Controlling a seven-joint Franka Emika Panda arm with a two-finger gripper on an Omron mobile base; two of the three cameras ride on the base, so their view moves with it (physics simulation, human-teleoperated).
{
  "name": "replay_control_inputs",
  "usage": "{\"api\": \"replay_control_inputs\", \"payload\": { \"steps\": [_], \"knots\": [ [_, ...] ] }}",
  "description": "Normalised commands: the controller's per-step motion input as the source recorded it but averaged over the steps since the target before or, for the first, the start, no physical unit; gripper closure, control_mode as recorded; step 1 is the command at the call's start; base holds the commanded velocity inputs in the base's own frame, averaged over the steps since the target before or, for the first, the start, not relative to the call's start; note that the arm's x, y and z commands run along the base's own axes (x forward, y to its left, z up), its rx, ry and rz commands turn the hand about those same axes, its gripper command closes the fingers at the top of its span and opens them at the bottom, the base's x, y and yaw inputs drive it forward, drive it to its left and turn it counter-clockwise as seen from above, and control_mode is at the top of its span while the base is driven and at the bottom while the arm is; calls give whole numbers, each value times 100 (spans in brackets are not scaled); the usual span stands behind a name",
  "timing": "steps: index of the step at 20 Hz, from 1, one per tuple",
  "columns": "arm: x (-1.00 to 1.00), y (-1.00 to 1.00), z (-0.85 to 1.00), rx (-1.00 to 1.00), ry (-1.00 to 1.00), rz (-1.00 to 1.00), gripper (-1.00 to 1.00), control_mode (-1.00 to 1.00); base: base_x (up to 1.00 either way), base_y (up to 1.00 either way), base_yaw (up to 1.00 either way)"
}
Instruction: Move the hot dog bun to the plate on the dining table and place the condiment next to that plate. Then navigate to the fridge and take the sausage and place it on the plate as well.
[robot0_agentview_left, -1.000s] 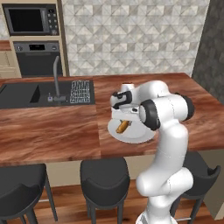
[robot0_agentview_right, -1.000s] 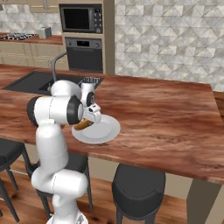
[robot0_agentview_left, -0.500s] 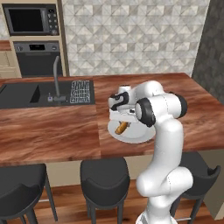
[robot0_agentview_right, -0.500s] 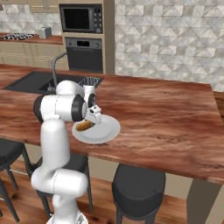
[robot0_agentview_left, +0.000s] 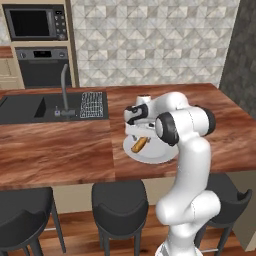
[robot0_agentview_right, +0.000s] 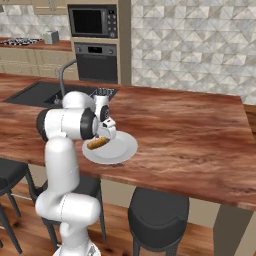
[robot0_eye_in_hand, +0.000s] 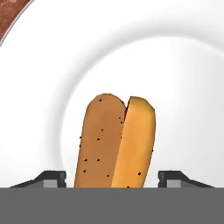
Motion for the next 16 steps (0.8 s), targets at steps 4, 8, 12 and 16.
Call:
{"api": "replay_control_inputs", "payload": {
  "steps": [4, 8, 12, 16],
  "knots": [
    [-12, -1, 12, 1, -14, 0, -100, -100, 0, 0, 0],
    [-45, -4, 58, 0, -24, 0, -100, -100, 0, 0, 0],
    [-88, -12, 100, 1, -27, 2, -100, -100, 0, 0, 0],
    [-84, -11, 100, 0, -14, 5, -100, -100, 0, 0, 0]
  ]
}}
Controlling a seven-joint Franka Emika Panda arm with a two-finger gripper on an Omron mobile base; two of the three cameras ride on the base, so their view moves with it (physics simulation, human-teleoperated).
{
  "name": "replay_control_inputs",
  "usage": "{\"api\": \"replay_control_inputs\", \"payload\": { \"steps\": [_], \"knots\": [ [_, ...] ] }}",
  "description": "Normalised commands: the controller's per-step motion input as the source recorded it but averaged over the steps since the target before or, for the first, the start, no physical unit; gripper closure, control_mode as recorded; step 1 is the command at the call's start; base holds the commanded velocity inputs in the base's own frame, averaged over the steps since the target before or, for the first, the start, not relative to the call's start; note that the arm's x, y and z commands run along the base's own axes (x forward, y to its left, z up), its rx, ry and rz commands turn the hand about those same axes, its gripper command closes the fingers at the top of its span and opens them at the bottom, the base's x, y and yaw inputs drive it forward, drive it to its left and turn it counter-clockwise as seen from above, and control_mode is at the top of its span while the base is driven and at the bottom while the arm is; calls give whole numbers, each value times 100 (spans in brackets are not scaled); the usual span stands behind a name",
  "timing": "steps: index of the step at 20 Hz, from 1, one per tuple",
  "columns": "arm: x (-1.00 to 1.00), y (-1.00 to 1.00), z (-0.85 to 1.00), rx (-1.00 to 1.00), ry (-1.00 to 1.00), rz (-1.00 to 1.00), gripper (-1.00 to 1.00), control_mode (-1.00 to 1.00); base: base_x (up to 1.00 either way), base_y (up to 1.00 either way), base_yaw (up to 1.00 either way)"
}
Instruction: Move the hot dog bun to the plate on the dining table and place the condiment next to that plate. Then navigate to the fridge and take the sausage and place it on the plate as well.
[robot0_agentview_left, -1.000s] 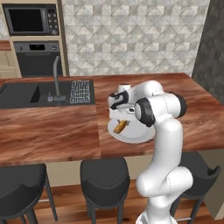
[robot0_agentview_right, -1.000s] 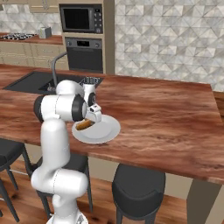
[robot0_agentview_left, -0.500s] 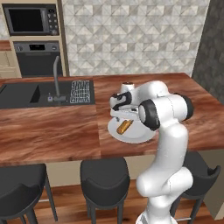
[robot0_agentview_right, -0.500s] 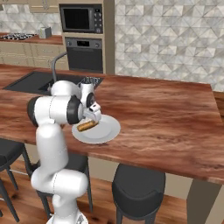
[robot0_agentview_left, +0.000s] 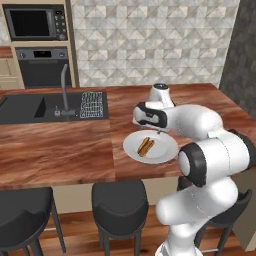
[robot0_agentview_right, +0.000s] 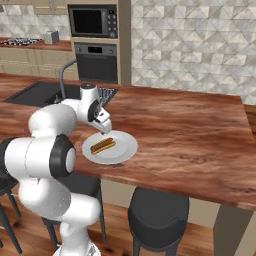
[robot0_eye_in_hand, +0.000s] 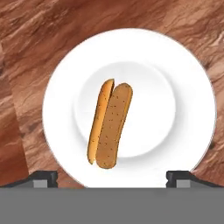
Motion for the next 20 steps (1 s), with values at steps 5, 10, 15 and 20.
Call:
{"api": "replay_control_inputs", "payload": {
  "steps": [5, 10, 15, 20],
  "knots": [
    [-76, -19, 100, 0, -1, 3, -100, -100, 0, 0, 0],
    [-94, -25, 77, 0, 4, 3, -100, -100, 0, 0, 0],
    [-100, -6, 35, -3, 12, 9, -100, -100, 0, 0, 0],
    [-95, 1, 3, -10, 9, 23, -100, -100, 0, 0, 0]
  ]
}}
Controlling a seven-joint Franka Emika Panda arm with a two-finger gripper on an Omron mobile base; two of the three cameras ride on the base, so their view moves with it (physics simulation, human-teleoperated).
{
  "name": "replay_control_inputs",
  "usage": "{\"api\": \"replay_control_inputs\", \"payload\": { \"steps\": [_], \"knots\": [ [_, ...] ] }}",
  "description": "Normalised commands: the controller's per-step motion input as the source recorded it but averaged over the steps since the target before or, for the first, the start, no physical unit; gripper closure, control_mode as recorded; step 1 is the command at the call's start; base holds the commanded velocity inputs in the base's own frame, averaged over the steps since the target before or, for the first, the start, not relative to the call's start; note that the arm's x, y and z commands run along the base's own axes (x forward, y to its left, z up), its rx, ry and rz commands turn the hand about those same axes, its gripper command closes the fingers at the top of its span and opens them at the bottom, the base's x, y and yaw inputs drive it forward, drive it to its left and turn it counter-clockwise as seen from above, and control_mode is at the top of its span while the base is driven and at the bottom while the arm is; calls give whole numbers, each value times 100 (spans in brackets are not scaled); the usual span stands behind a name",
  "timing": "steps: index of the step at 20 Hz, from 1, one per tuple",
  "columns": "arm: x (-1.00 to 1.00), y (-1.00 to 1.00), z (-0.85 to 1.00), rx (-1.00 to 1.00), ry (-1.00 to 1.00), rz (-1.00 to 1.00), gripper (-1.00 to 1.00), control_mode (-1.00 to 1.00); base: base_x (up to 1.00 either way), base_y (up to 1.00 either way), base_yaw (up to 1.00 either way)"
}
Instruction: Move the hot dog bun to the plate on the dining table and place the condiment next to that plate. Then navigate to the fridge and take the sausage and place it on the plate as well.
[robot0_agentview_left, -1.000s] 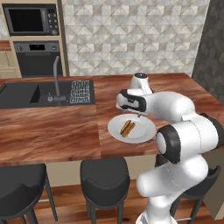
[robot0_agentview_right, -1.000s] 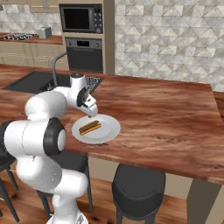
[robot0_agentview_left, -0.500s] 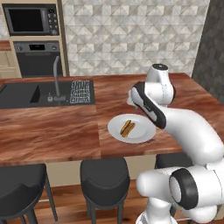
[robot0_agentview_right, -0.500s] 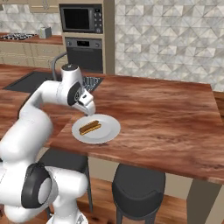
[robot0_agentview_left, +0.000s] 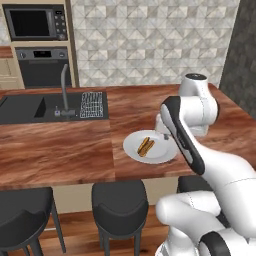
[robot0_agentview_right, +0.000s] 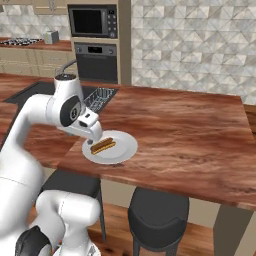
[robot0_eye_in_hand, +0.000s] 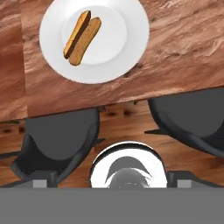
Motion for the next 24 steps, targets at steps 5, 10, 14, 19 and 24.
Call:
{"api": "replay_control_inputs", "payload": {
  "steps": [5, 10, 14, 19, 24],
  "knots": [
    [-32, 21, 0, -6, 7, 17, -100, -100, 0, 0, 0],
    [-3, 1, -1, 0, 1, 3, -100, 100, -6, 0, 0],
    [0, 0, 0, 0, 0, 0, -100, 100, -75, 12, 45],
    [0, 0, 0, 0, 0, 0, -100, 100, -36, 6, 90],
    [0, 0, 0, 0, 0, 0, -100, 100, -22, 38, 88]
  ]
}}
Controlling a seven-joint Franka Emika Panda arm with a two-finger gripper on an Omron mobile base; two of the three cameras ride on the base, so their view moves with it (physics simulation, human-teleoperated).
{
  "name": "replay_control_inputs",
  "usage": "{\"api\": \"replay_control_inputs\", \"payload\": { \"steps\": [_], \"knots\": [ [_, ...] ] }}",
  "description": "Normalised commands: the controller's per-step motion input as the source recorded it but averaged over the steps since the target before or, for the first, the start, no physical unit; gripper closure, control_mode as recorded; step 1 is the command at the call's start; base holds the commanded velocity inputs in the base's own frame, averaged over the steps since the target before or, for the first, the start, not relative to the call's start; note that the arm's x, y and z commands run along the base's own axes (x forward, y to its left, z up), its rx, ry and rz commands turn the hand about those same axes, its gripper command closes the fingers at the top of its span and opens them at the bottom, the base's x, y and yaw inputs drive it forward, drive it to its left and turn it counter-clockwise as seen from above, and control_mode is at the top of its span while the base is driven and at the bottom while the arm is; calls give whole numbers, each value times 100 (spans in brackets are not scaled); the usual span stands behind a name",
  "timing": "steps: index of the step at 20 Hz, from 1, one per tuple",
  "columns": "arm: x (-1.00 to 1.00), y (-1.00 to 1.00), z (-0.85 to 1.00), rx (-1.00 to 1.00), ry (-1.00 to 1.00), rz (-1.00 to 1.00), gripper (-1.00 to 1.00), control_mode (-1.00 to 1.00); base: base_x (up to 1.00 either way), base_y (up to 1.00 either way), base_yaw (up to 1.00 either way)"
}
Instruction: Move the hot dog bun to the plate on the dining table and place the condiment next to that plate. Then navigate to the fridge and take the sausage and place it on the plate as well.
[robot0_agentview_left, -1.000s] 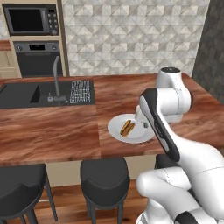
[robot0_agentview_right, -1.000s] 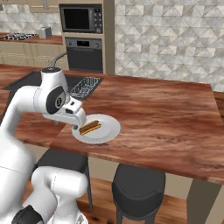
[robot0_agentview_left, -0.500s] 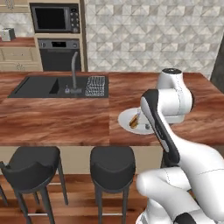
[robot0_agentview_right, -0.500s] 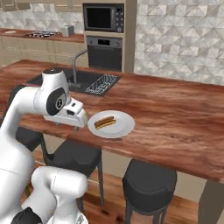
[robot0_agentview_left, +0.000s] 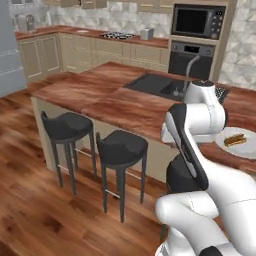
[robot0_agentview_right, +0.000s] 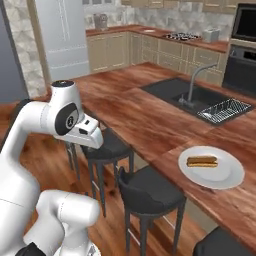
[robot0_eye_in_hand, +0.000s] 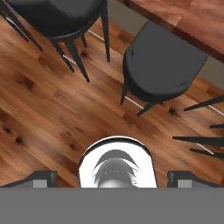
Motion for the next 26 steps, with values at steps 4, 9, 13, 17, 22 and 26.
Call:
{"api": "replay_control_inputs", "payload": {
  "steps": [4, 9, 13, 17, 22, 26],
  "knots": [
    [0, 0, 0, 0, 0, 0, -100, 100, 6, 96, 56],
    [0, 0, 0, 0, 0, 0, -100, 100, 42, 100, 26],
    [0, 0, 0, 0, 0, 0, -100, 100, 87, 100, 10],
    [0, 0, 0, 0, 0, 0, -100, 100, 100, 100, 0],
    [0, 0, 0, 0, 0, 0, -100, 100, 100, 100, 0],
    [0, 0, 0, 0, 0, 0, -100, 100, 100, 100, -5]
  ]
}}
